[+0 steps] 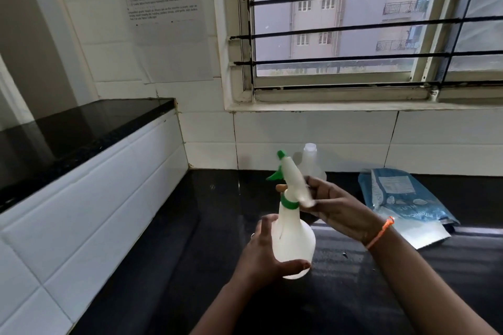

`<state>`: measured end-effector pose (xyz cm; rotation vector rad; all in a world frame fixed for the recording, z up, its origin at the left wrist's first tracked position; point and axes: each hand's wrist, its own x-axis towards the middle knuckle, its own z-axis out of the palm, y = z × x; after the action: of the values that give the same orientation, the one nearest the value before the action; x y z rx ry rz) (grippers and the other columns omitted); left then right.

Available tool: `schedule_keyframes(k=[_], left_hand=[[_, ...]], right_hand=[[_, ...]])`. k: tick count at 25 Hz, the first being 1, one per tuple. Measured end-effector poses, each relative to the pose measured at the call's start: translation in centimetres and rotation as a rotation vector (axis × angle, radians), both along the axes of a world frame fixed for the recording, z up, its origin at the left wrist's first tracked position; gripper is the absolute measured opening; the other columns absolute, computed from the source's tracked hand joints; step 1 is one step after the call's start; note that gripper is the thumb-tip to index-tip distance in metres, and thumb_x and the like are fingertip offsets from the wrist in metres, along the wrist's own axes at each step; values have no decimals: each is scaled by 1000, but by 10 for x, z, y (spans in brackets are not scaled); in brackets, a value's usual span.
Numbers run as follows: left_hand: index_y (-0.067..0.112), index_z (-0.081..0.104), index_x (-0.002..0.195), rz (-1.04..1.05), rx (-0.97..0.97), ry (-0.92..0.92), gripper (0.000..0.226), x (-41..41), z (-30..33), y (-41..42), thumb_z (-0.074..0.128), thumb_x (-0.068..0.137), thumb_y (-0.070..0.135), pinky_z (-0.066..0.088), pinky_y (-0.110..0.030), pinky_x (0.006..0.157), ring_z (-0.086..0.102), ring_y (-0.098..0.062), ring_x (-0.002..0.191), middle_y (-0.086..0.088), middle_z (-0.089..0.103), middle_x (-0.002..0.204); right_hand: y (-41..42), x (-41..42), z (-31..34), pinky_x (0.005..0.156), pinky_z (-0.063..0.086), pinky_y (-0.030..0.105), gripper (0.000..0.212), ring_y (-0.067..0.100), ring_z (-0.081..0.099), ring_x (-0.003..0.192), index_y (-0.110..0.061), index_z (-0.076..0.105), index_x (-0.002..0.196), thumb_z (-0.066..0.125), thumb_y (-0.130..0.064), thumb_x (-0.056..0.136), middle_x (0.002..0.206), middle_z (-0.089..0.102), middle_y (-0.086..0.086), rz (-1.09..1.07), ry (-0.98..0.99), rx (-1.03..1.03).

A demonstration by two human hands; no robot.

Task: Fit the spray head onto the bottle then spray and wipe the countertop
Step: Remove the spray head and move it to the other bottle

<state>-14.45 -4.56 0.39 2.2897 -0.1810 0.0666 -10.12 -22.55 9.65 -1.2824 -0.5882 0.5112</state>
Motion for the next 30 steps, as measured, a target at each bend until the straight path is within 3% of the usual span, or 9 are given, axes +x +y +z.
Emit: schedule_keyframes(k=[1,3,5,7,9,12,17,21,30], left_hand=[[41,21,126,5,-3,-8,94,0,0,0,73,50,63,47,-36,90,44,-14,112,10,40,130],[39,18,129,23,22,-22,100,1,-2,-2,69,48,67,45,-31,89,45,-14,115,9,39,134],[38,13,134,39,40,-21,108,1,-5,-5,66,46,71,42,-28,90,42,-14,121,9,36,139],[38,15,133,46,17,-25,108,0,-7,-5,66,44,72,41,-28,92,41,-13,121,10,35,139],[41,19,126,47,-12,-44,100,0,-5,-3,69,44,70,42,-28,89,42,-10,115,15,37,130],[41,24,123,57,-17,-64,95,2,-2,2,69,43,68,43,-28,85,44,-9,111,18,37,121],[35,26,125,116,-31,-86,92,10,1,16,76,51,57,40,-30,85,41,-12,109,14,37,120],[34,26,126,119,-32,-87,92,9,2,17,77,52,55,40,-30,86,42,-13,111,12,38,123],[31,27,128,130,-42,-94,94,4,3,14,76,52,54,41,-30,89,43,-14,111,8,39,128]], right_hand=[[2,-1,-1,84,55,27,46,21,60,113,-12,48,119,58,-7,75,121,64,5,-4,9,-10],[21,-11,-12,80,54,25,48,23,62,105,-19,47,111,70,-24,70,117,60,5,-176,-212,-198],[43,-19,-27,77,51,28,54,22,54,94,-19,50,102,77,-42,62,102,54,3,-608,-592,-480],[53,-22,-26,76,50,33,49,22,51,89,-10,59,98,79,-37,63,96,51,3,-867,-803,-560],[47,-21,-10,71,55,32,39,21,56,81,-8,64,96,80,-26,65,89,54,1,-762,-759,-504],[26,-18,19,57,49,10,31,7,60,66,-15,65,92,80,-20,66,75,58,-14,-705,-697,-438],[-5,-23,78,67,57,24,24,3,67,73,-37,58,78,72,-44,60,78,66,-13,-860,-664,-170],[-24,-26,106,79,57,40,18,12,70,74,-33,61,79,75,-34,68,77,69,-5,-864,-679,24],[-24,-22,103,69,59,22,14,7,69,66,-21,60,83,67,-10,79,63,72,-5,-869,-419,318]])
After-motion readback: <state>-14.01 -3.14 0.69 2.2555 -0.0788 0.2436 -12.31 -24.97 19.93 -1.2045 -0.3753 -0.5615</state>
